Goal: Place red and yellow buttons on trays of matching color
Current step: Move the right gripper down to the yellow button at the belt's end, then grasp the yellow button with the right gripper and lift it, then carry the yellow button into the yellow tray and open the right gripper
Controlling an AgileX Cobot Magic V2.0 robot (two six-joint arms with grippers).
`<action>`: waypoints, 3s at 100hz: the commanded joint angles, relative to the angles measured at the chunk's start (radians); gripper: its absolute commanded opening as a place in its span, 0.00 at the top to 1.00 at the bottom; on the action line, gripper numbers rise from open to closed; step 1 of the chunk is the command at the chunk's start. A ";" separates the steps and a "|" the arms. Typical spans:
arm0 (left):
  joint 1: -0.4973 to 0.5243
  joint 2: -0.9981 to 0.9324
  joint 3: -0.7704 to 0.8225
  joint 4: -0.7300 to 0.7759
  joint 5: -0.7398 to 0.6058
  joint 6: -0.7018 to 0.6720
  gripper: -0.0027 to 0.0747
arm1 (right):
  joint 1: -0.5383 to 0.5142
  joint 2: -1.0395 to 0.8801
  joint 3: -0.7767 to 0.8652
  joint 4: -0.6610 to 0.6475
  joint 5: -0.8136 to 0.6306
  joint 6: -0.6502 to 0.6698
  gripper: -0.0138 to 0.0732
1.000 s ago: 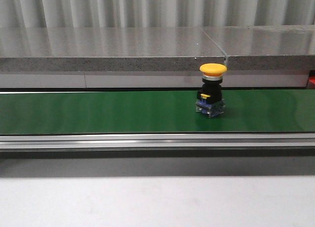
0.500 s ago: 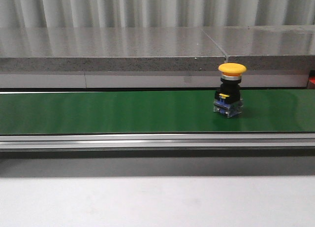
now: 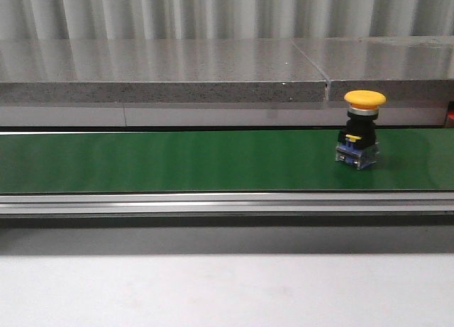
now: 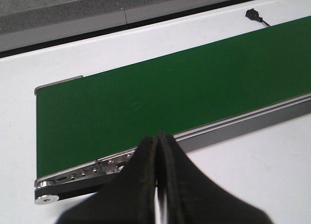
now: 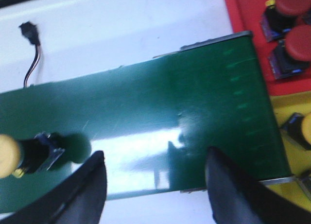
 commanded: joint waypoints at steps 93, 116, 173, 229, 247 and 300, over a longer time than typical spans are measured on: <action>-0.008 0.002 -0.027 -0.024 -0.065 -0.003 0.99 | 0.252 0.388 -0.266 0.048 0.128 -0.350 0.33; -0.008 0.002 -0.027 -0.024 -0.065 -0.003 0.99 | 0.252 0.389 -0.266 0.010 0.146 -0.350 0.62; -0.008 0.002 -0.027 -0.024 -0.065 -0.003 0.99 | 0.153 0.220 -0.264 0.010 0.117 -0.101 0.69; -0.008 0.002 -0.027 -0.024 -0.065 -0.003 0.99 | -0.244 0.098 -0.263 -0.016 0.181 -0.026 0.69; -0.008 0.002 -0.027 -0.024 -0.065 -0.003 0.99 | -0.368 0.098 -0.256 -0.075 0.181 0.030 0.69; -0.008 0.002 -0.027 -0.024 -0.065 -0.003 0.99 | -0.586 0.101 -0.066 -0.089 0.014 0.088 0.69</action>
